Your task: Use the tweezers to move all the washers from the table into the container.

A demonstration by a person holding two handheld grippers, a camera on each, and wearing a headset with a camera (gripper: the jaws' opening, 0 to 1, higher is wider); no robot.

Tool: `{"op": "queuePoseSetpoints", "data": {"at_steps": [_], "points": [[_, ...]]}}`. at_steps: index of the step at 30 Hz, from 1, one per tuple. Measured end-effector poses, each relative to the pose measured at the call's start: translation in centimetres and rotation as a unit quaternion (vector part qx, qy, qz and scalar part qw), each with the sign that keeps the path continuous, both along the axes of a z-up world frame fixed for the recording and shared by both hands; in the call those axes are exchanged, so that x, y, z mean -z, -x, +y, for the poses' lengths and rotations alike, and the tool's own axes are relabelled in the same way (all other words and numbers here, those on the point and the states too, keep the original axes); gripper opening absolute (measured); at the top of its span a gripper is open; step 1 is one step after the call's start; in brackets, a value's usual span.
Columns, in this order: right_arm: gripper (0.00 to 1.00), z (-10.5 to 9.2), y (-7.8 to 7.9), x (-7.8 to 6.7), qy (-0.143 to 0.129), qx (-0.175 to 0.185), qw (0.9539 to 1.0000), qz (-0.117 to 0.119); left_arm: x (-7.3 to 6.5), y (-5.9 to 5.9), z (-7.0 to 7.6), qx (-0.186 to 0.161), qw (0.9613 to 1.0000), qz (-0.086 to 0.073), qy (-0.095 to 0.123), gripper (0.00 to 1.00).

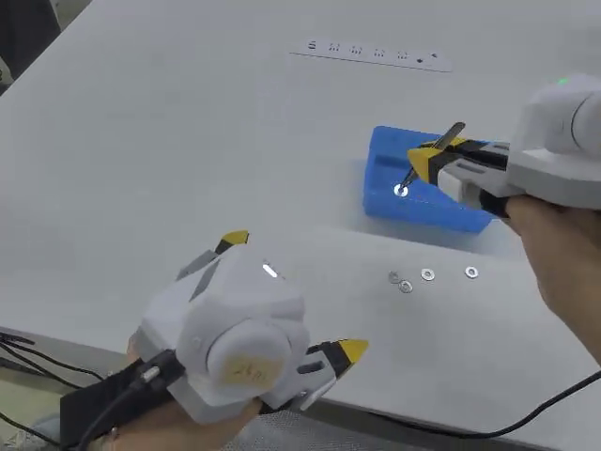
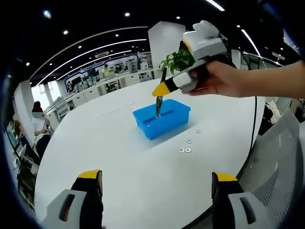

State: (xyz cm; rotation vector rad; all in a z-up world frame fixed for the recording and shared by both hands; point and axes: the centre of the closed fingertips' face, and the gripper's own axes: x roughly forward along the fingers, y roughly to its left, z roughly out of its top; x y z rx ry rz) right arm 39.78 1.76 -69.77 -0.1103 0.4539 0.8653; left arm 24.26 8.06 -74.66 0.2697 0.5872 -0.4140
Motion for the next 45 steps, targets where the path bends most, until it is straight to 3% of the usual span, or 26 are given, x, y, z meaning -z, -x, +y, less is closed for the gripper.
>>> {"op": "queuePoseSetpoints", "data": {"at_steps": [3, 5, 9, 14, 16, 20, 26, 27, 37, 40, 45], "points": [[0.04, 0.4, -0.8, 0.4, -0.008, 0.009, 0.9999, 0.006, 0.0, 0.1, 0.0, 0.0, 1.0, 0.003, -0.002, 0.97], [0.04, 0.6, -1.2, 0.8, -0.009, 0.014, 0.9998, 0.01, -0.2, 0.1, -0.1, 0.002, 1.0, -0.004, -0.008, 0.97], [0.04, 1.0, -1.9, 2.5, 0.003, 0.019, 0.9997, 0.018, -0.2, 0.2, -0.2, 0.004, 0.9999, -0.003, -0.01, 0.97], [0.04, 1.3, -2.0, 4.0, 0.01, 0.023, 0.9991, 0.033, -0.2, 0.0, -0.2, -0.002, 1.0, -0.003, 0.001, 0.99], [0.04, 1.4, -2.1, 4.5, 0.019, 0.023, 0.9991, 0.032, -0.2, 0.0, -0.2, -0.003, 1.0, -0.003, 0.001, 0.99], [0.04, 1.4, -2.1, 5.9, 0.021, 0.022, 0.9981, 0.053, -0.2, -0.1, 0.0, -0.005, 1.0, -0.004, 0.0, 0.99], [0.04, 1.4, -1.8, 6.9, 0.029, 0.02, 0.9975, 0.062, -0.1, 0.0, 0.0, -0.005, 1.0, -0.002, -0.004, 0.98], [0.04, 1.4, -1.8, 6.8, 0.027, 0.02, 0.998, 0.054, -0.1, 0.0, 0.0, -0.004, 1.0, -0.003, -0.005, 0.98], [0.04, 1.2, -1.8, 6.6, 0.026, 0.022, 0.9976, 0.061, 0.1, 0.1, 0.1, -0.002, 0.9999, 0.0, -0.016, 0.97], [0.04, 1.1, -2.1, 5.4, 0.008, 0.028, 0.9979, 0.058, 0.1, 0.1, 0.2, -0.003, 0.9998, -0.001, -0.018, 0.97], [0.05, 0.6, -1.6, 2.0, -0.012, 0.026, 0.9992, 0.029, 0.0, 0.0, 0.3, -0.007, 0.9998, -0.005, -0.021, 0.97]]}}
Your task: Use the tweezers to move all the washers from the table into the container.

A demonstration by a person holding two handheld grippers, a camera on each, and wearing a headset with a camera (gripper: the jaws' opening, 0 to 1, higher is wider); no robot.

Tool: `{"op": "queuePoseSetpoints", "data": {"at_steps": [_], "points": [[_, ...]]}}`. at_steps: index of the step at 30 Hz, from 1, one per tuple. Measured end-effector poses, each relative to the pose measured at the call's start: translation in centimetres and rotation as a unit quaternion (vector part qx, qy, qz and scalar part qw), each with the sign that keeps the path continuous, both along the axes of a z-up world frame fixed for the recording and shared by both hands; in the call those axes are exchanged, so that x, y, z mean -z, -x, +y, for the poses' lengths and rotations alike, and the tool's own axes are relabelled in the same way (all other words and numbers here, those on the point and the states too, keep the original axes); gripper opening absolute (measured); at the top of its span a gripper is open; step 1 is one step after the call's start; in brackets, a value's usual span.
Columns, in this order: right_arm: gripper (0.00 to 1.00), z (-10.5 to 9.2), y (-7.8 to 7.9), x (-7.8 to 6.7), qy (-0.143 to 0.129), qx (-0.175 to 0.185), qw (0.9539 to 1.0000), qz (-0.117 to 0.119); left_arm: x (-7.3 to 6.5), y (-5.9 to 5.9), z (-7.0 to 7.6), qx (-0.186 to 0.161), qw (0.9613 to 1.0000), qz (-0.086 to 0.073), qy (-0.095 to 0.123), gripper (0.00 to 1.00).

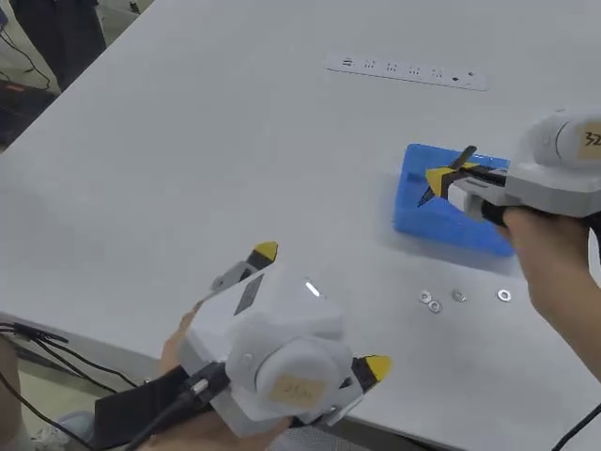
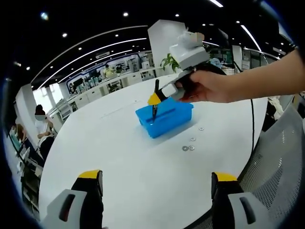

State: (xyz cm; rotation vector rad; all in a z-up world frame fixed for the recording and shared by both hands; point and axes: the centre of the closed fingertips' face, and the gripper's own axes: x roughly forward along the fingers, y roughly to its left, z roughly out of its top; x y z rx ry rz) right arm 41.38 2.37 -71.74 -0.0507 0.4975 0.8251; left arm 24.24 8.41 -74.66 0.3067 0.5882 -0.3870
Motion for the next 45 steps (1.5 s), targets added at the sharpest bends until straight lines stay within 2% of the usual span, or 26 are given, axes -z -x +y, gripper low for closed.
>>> {"op": "queuePoseSetpoints", "data": {"at_steps": [2, 9, 11, 13, 17, 23, 26, 28, 33, 45], "points": [[0.04, -0.2, 0.8, -1.0, -0.005, -0.003, 1.0, -0.008, 0.0, 0.0, 0.0, 0.0, 1.0, 0.0, 0.0, 0.97], [0.04, -1.1, 3.8, -3.2, -0.011, -0.009, 0.9993, -0.036, 0.0, 0.1, -0.1, 0.005, 1.0, 0.0, -0.003, 0.97], [0.04, -1.3, 4.4, -3.2, -0.005, -0.012, 0.9993, -0.036, 0.0, 0.1, -0.1, 0.004, 1.0, -0.001, -0.005, 0.97], [0.04, -1.6, 5.1, -3.1, -0.004, -0.012, 0.9992, -0.037, -0.3, -0.1, 0.3, -0.004, 0.9999, -0.01, -0.009, 0.97], [0.04, -1.8, 6.3, -2.1, 0.0, -0.018, 0.9996, -0.024, -0.5, -0.3, 0.8, -0.016, 0.9997, -0.017, -0.007, 0.97], [0.04, -1.9, 7.9, 1.5, 0.025, -0.03, 0.9991, 0.015, -0.4, -0.2, 0.7, -0.015, 0.9998, -0.012, -0.002, 0.98], [0.04, -2.0, 8.3, 2.9, 0.037, -0.034, 0.9985, 0.023, -0.4, -0.2, 0.7, -0.014, 0.9998, -0.012, -0.005, 0.98], [0.04, -2.0, 8.5, 3.9, 0.042, -0.038, 0.9977, 0.037, -0.3, -0.2, 0.7, -0.015, 0.9998, -0.01, -0.005, 0.98], [0.05, -1.9, 8.8, 4.8, 0.046, -0.04, 0.997, 0.048, -0.2, -0.2, 0.7, -0.014, 0.9999, -0.007, -0.006, 0.98], [0.05, -2.1, 9.1, 5.5, 0.065, -0.044, 0.9961, 0.041, 0.2, -0.1, 0.5, -0.011, 0.9998, -0.001, -0.015, 0.98]]}}
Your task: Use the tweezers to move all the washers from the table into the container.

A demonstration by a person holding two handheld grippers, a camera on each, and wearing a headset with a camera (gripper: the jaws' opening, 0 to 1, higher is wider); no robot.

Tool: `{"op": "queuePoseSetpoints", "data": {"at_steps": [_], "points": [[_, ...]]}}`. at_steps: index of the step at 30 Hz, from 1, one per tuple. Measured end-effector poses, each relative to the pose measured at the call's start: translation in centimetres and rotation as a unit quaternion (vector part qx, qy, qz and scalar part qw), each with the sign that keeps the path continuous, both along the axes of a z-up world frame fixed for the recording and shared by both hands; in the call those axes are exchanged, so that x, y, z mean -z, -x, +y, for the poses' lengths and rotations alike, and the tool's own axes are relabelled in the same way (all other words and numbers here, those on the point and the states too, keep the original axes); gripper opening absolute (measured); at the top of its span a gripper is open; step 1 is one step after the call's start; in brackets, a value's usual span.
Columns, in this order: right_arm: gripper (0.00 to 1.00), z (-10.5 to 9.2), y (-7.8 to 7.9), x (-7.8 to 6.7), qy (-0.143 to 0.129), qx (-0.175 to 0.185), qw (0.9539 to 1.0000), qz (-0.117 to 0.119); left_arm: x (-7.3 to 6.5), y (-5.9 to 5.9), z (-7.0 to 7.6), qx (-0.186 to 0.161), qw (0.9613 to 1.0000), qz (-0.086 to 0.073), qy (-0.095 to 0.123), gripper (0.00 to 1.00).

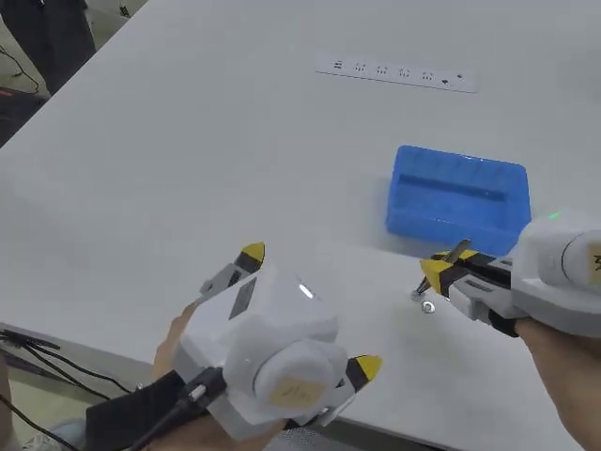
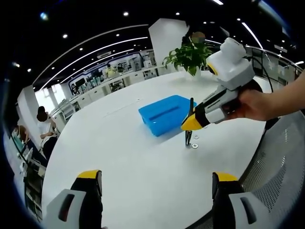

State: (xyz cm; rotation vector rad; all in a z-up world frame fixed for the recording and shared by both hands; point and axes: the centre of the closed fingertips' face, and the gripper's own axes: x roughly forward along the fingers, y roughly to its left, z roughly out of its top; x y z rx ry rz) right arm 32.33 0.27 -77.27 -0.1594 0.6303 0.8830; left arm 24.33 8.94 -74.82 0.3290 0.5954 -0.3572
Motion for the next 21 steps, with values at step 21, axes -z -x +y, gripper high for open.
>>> {"op": "queuePoseSetpoints", "data": {"at_steps": [21], "points": [[0.04, 0.4, 0.1, -2.3, -0.006, -0.008, 0.9998, -0.018, 0.1, 0.0, 0.1, -0.001, 1.0, 0.003, -0.006, 0.97]]}}
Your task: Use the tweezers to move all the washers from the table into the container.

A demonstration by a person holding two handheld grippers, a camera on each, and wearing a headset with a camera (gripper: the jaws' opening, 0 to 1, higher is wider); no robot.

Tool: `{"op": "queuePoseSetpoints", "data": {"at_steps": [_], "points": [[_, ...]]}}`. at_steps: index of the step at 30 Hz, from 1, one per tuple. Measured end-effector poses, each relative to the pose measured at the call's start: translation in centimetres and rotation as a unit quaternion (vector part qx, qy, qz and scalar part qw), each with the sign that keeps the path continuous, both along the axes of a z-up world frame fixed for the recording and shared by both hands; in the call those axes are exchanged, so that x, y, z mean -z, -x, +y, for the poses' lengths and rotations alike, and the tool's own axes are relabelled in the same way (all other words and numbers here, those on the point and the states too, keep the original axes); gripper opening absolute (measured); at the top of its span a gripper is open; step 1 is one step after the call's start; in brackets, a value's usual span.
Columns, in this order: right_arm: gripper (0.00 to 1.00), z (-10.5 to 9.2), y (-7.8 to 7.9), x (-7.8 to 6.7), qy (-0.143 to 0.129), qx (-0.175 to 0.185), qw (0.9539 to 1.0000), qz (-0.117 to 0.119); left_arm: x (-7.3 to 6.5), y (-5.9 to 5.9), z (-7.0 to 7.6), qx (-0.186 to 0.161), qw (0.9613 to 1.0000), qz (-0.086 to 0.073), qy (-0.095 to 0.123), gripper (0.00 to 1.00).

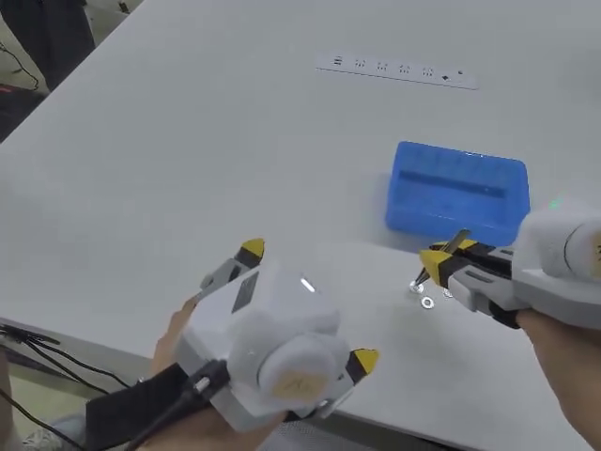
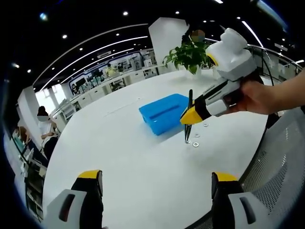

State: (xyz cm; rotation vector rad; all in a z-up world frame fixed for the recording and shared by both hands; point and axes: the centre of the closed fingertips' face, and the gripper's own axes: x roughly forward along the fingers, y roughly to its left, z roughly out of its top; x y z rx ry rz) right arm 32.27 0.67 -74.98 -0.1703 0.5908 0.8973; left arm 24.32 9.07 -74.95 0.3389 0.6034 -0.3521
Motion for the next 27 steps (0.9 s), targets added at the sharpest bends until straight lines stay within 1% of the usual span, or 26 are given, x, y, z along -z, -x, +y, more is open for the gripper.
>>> {"op": "queuePoseSetpoints", "data": {"at_steps": [4, 7, 10, 14, 17, 18, 21, 23, 27], "points": [[0.04, 0.1, -0.7, -2.0, -0.011, 0.0, 0.9998, -0.015, 0.0, 0.0, 0.0, -0.001, 1.0, 0.002, 0.003, 0.97], [0.04, 0.0, -1.6, -3.7, -0.019, 0.001, 0.9993, -0.033, 0.0, 0.0, 0.0, 0.001, 1.0, 0.002, 0.002, 0.97], [0.04, -0.1, -2.8, -4.9, -0.026, 0.006, 0.9985, -0.047, 0.1, 0.1, -0.1, 0.003, 1.0, 0.002, 0.0, 0.97], [0.04, -0.2, -4.4, -6.1, -0.03, 0.014, 0.9974, -0.065, 0.2, 0.0, 0.0, 0.002, 1.0, 0.003, 0.0, 0.97], [0.04, -0.4, -5.5, -6.6, -0.031, 0.022, 0.9965, -0.075, 0.2, 0.0, 0.0, 0.001, 1.0, 0.004, -0.002, 0.96], [0.04, -0.4, -5.7, -6.7, -0.031, 0.023, 0.9964, -0.076, 0.3, 0.1, 0.0, 0.001, 1.0, 0.005, -0.003, 0.96], [0.04, -0.5, -6.8, -7.0, -0.036, 0.032, 0.9956, -0.081, 0.3, 0.0, 0.0, 0.002, 1.0, 0.005, -0.003, 0.96], [0.04, -0.4, -7.5, -7.1, -0.04, 0.037, 0.9951, -0.083, 0.2, 0.1, -0.1, 0.003, 1.0, 0.006, 0.003, 0.96], [0.04, -0.1, -8.9, -6.4, -0.033, 0.042, 0.9948, -0.087, 0.2, 0.1, -0.1, 0.003, 1.0, 0.007, 0.002, 0.96]]}}
